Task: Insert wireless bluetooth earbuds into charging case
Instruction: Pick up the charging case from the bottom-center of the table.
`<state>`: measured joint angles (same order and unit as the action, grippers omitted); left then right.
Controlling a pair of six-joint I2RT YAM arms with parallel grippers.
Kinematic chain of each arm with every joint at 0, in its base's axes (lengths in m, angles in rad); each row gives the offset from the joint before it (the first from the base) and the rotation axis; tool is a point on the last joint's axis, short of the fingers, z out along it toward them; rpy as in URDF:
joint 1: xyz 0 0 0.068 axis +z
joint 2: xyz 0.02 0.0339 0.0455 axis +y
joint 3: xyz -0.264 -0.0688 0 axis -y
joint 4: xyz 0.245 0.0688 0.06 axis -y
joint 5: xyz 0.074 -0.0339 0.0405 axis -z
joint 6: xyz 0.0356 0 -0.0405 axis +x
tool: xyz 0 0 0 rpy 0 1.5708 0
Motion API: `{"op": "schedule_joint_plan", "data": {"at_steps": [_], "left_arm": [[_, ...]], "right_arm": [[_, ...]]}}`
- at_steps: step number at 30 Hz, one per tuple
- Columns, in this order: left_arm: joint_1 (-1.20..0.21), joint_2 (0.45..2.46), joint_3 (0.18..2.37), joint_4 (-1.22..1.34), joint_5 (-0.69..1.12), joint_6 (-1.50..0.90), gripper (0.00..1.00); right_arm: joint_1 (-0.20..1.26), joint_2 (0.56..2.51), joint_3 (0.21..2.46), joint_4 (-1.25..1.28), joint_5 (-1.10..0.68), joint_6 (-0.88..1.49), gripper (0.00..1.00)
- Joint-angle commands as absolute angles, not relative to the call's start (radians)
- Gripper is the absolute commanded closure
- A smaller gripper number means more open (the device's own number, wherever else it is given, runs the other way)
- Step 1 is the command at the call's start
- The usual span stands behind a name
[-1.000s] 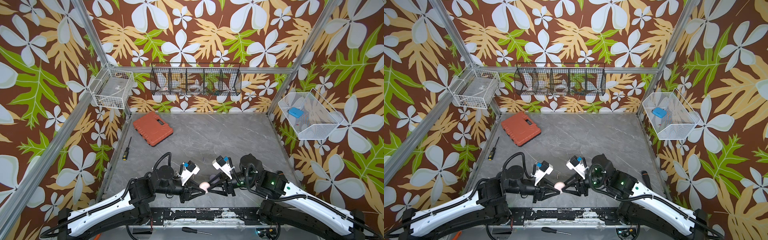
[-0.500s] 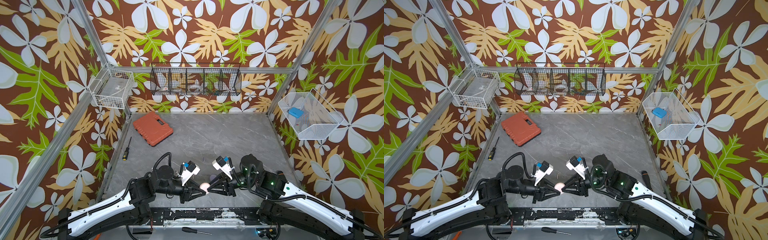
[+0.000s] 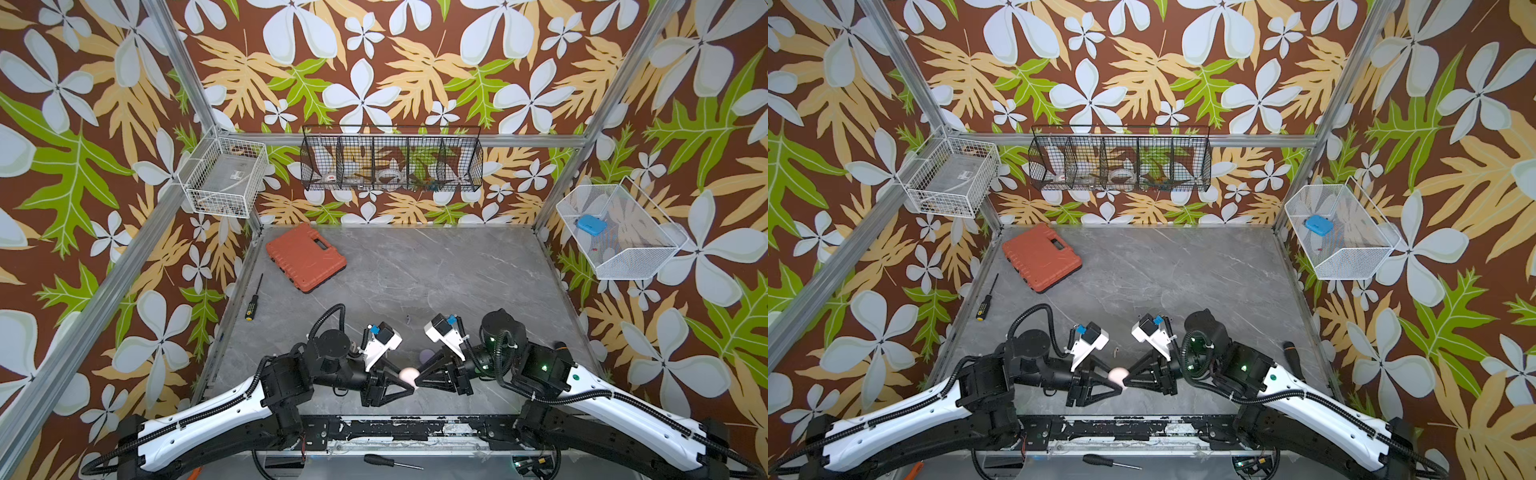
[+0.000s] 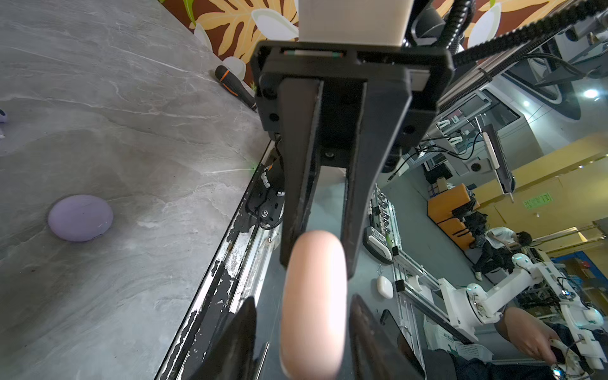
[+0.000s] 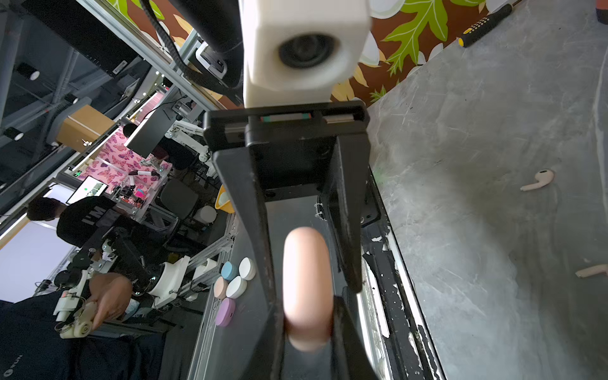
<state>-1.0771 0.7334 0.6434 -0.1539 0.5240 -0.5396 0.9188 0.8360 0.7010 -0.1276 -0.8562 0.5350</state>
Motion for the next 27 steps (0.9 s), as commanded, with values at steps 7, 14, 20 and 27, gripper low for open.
{"op": "schedule_joint_plan", "data": {"at_steps": [7,14,20,27], "left_arm": [[-1.070,0.740,0.660,-0.133,0.546,-0.531,0.53],[-1.067,0.747,0.663,-0.129,0.555,-0.533,0.64],[-1.063,0.750,0.663,-0.133,0.559,-0.530,0.70],[-1.062,0.755,0.662,-0.132,0.564,-0.530,0.79]], "right_arm": [[0.920,0.843,0.716,-0.121,-0.851,0.522,0.83],[0.920,0.858,0.727,-0.135,-0.846,0.514,0.83],[0.920,0.870,0.730,-0.146,-0.843,0.505,0.83],[0.922,0.871,0.738,-0.157,-0.839,0.496,0.79]]}}
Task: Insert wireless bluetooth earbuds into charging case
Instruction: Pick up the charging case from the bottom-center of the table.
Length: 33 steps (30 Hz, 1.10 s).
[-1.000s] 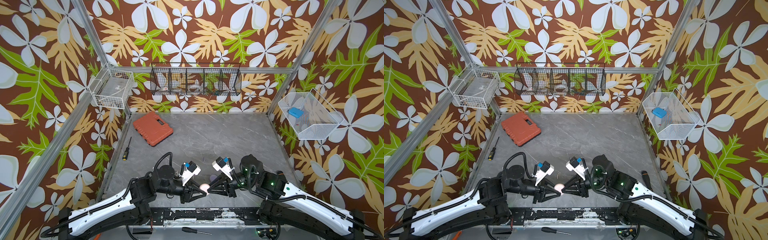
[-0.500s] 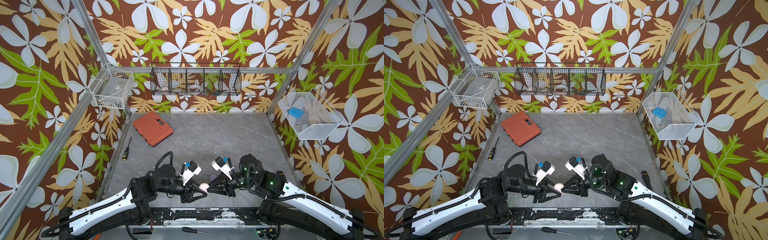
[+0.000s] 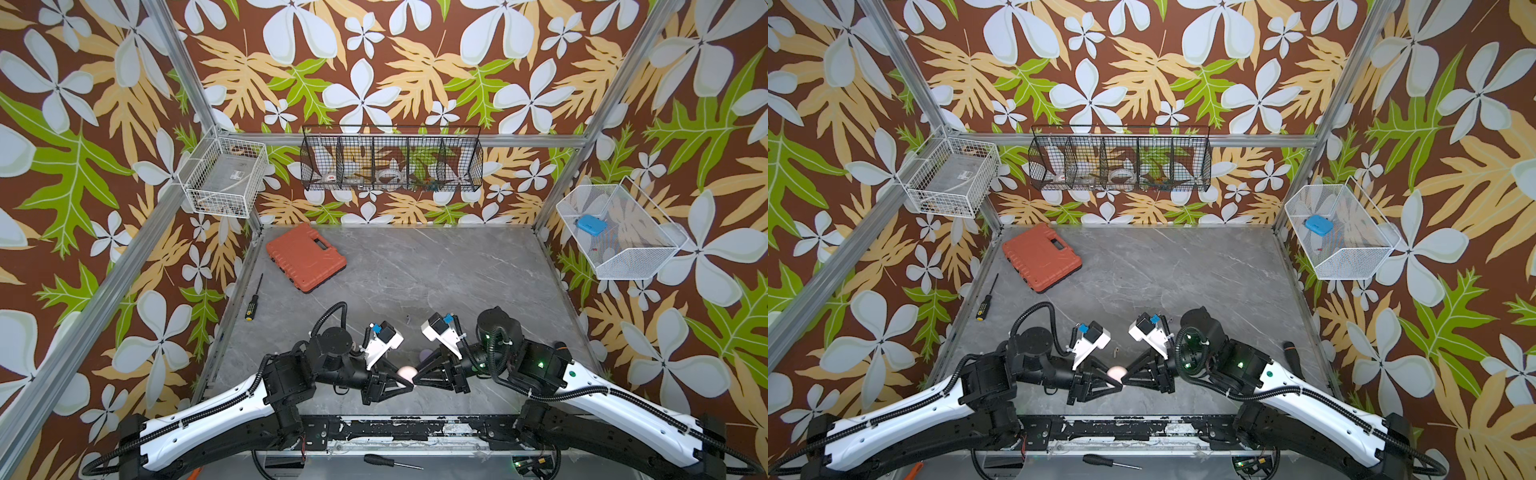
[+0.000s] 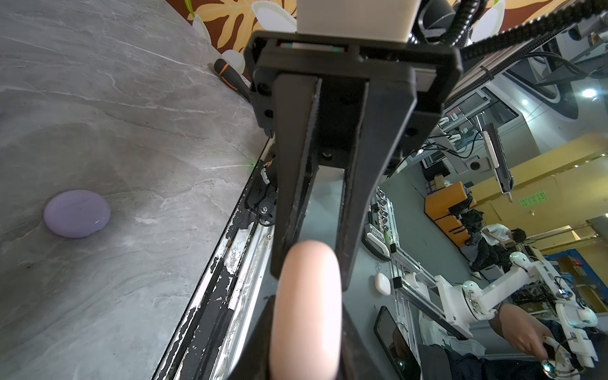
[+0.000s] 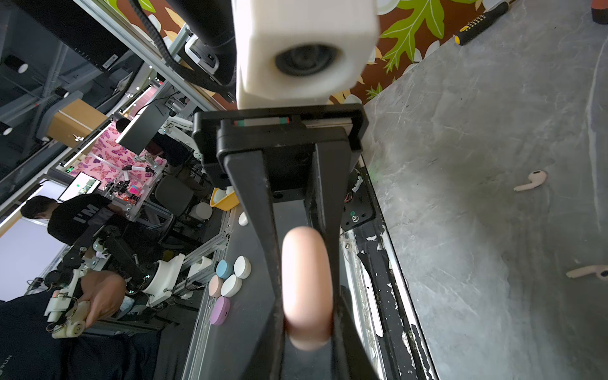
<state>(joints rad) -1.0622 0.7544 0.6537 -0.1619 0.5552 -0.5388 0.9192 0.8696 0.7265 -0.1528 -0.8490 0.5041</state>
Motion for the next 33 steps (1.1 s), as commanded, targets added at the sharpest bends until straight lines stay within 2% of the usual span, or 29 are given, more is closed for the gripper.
{"op": "schedule_joint_plan", "data": {"at_steps": [1,3,5,9,11,13,19,23,28,33], "left_arm": [[-1.061,0.756,0.663,-0.132,0.563,-0.529,0.82],[-1.061,0.755,0.663,-0.132,0.560,-0.527,0.92],[-1.062,0.755,0.661,-0.133,0.554,-0.525,1.00],[-1.062,0.740,0.654,-0.139,0.491,-0.509,1.00],[-1.061,0.724,0.646,-0.131,0.437,-0.485,1.00],[-1.061,0.704,0.630,-0.103,0.383,-0.455,1.00],[-1.061,0.592,0.495,0.148,0.244,-0.253,1.00],[-1.062,0.516,0.368,0.327,0.106,-0.067,1.00],[-1.060,0.514,0.248,0.498,0.090,0.003,1.00],[-1.057,0.510,0.192,0.530,0.152,-0.017,1.00]], "right_arm": [[0.921,0.869,0.741,-0.161,-0.838,0.493,0.78],[0.921,0.864,0.745,-0.167,-0.827,0.488,0.73],[0.922,0.853,0.754,-0.187,-0.804,0.477,0.61],[0.920,0.823,0.777,-0.241,-0.727,0.438,0.34],[0.920,0.797,0.785,-0.250,-0.700,0.423,0.25],[0.921,0.776,0.788,-0.247,-0.680,0.413,0.20],[0.922,0.774,0.808,-0.215,-0.608,0.390,0.14],[0.951,0.779,0.801,-0.170,-0.482,0.356,0.10],[1.032,0.833,0.821,-0.184,-0.279,0.274,0.09],[1.099,0.884,0.822,-0.153,-0.144,0.222,0.09]]}}
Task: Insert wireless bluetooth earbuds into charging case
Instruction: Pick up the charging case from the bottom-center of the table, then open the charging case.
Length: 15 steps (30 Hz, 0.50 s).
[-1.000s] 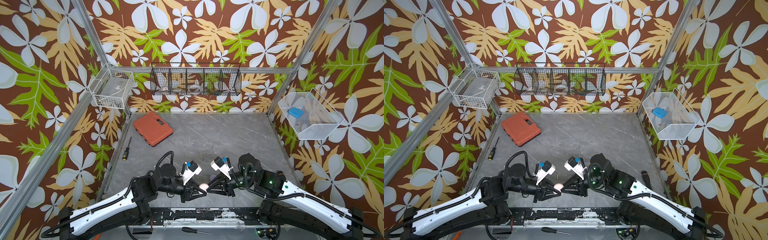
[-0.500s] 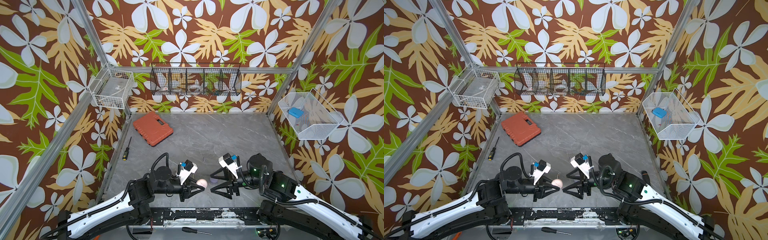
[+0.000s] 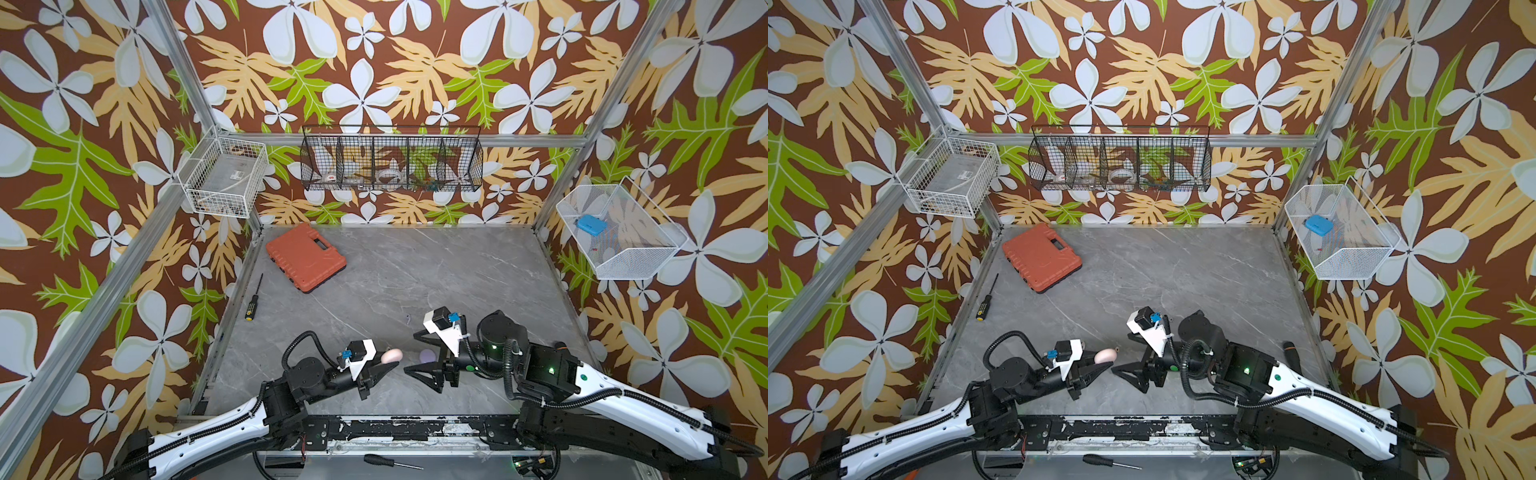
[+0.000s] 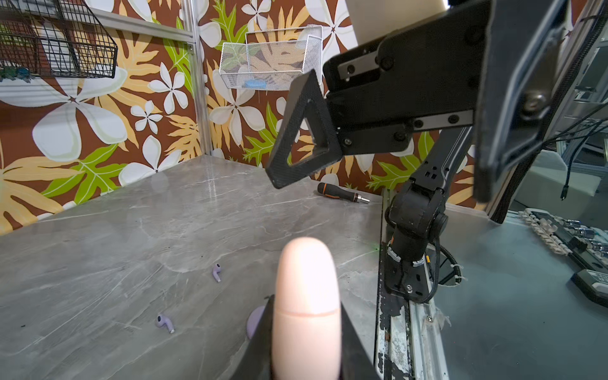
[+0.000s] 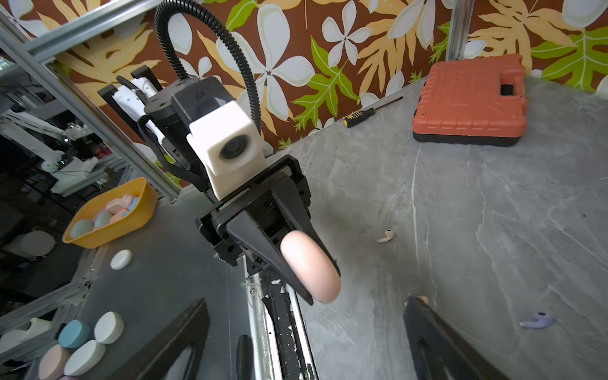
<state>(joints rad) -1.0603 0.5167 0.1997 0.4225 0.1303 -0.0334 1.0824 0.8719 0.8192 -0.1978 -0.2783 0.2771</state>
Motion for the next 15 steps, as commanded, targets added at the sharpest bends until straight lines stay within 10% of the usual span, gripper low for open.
{"op": "schedule_joint_plan", "data": {"at_steps": [1,15], "left_arm": [[-1.057,0.503,0.189,0.529,0.142,-0.039,1.00],[-1.055,0.448,0.144,0.525,0.148,-0.108,1.00]], "right_arm": [[1.103,0.893,0.819,-0.149,-0.130,0.213,0.09],[1.211,0.948,0.801,-0.144,0.011,0.128,0.11]]}}
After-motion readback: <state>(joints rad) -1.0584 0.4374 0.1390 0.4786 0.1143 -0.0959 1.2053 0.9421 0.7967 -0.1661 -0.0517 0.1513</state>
